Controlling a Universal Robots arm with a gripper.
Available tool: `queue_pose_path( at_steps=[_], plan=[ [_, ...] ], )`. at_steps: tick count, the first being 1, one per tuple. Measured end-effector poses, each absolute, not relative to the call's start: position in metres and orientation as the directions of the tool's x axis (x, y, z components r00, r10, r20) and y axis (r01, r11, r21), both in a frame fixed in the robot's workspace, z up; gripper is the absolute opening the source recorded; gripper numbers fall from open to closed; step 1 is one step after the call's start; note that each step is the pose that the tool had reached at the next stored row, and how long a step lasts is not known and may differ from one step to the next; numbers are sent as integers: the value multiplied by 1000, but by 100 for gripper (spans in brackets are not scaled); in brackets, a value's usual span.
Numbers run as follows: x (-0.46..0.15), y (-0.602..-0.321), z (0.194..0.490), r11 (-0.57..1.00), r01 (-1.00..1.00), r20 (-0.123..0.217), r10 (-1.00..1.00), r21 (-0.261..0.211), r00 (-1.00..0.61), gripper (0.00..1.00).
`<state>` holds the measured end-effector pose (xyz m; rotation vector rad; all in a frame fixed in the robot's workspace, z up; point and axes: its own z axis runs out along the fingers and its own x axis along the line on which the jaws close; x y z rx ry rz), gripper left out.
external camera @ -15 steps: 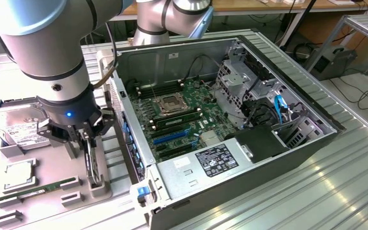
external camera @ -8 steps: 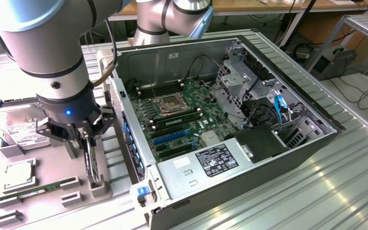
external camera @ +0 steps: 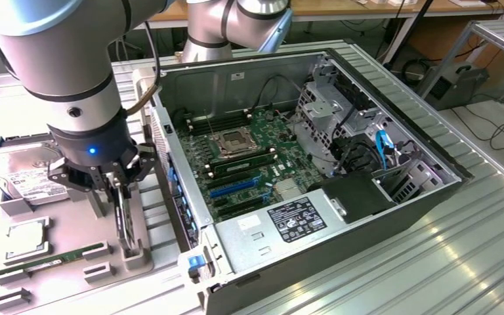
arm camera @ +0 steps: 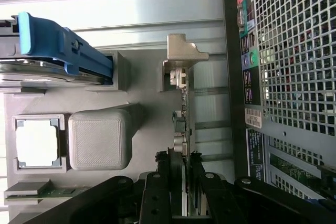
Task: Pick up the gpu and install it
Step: 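Pick up the gpu and move the gpu toward the slot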
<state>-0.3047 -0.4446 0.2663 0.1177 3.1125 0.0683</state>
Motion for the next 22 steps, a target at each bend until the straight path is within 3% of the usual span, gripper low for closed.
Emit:
queue_pose_path(
  at_steps=[22],
  plan=[
    [-305,-443,285,996,75,-24,76,45,-997,27]
  ],
)
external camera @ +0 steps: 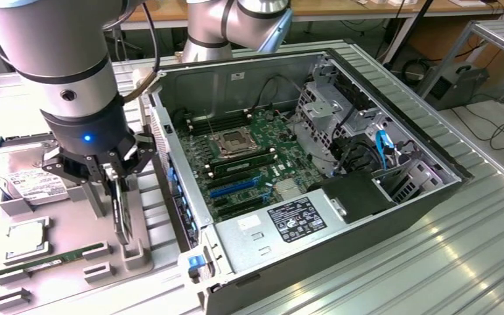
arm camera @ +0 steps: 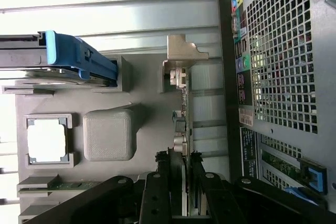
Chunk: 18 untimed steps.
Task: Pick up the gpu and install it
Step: 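Pick up the gpu and move the gpu toward the slot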
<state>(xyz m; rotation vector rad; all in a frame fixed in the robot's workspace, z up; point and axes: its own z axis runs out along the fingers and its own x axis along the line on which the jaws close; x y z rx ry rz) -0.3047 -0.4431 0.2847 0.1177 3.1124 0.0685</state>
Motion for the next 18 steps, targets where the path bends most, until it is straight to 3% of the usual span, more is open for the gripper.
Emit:
queue_pose_path(
  at_steps=[18],
  plan=[
    [-305,-442,296,996,75,-24,76,45,-997,27]
  ],
)
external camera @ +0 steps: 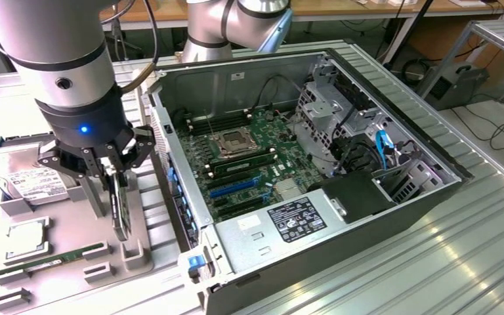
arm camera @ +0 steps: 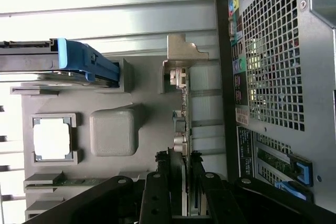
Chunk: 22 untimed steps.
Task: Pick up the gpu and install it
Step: 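Pick up the gpu and move the gpu toward the slot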
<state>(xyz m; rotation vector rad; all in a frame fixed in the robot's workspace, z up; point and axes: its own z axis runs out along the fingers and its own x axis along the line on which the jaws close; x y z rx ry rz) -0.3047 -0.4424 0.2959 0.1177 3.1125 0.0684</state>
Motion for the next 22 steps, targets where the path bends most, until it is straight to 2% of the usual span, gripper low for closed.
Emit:
queue_pose_path(
  at_steps=[22],
  plan=[
    [-305,-441,312,996,75,-25,76,45,-997,27]
  ],
)
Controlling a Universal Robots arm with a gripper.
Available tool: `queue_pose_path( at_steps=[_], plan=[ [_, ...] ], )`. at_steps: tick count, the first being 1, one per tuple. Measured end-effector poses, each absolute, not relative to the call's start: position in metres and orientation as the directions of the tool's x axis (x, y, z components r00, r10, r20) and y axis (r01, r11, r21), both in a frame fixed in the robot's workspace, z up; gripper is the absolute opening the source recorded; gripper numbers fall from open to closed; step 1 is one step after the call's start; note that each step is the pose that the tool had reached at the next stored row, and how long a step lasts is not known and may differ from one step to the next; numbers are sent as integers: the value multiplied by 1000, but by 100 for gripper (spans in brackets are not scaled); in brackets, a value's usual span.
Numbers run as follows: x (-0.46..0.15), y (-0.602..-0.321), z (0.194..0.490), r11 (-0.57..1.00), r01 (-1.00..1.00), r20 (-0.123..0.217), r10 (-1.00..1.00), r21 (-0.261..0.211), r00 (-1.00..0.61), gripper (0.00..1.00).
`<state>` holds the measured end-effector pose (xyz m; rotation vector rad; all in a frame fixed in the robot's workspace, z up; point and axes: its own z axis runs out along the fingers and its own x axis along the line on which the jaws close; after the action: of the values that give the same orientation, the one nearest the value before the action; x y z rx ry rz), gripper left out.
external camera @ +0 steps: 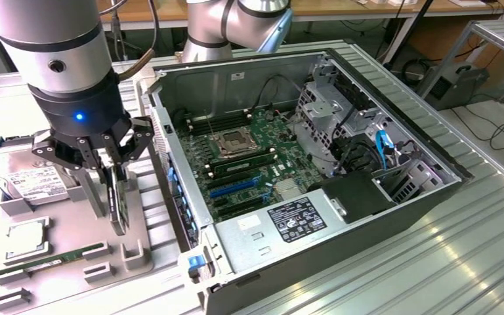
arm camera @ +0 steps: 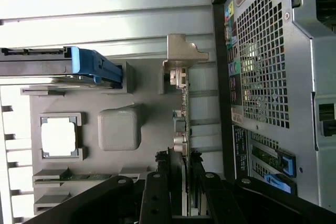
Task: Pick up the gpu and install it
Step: 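Pick up the gpu and move the gpu toward the slot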
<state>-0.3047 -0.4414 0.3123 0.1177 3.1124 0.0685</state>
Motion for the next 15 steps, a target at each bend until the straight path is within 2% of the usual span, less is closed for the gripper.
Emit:
queue_pose_path(
  at_steps=[15],
  plan=[
    [-305,-440,324,996,75,-24,76,45,-997,27]
  ],
)
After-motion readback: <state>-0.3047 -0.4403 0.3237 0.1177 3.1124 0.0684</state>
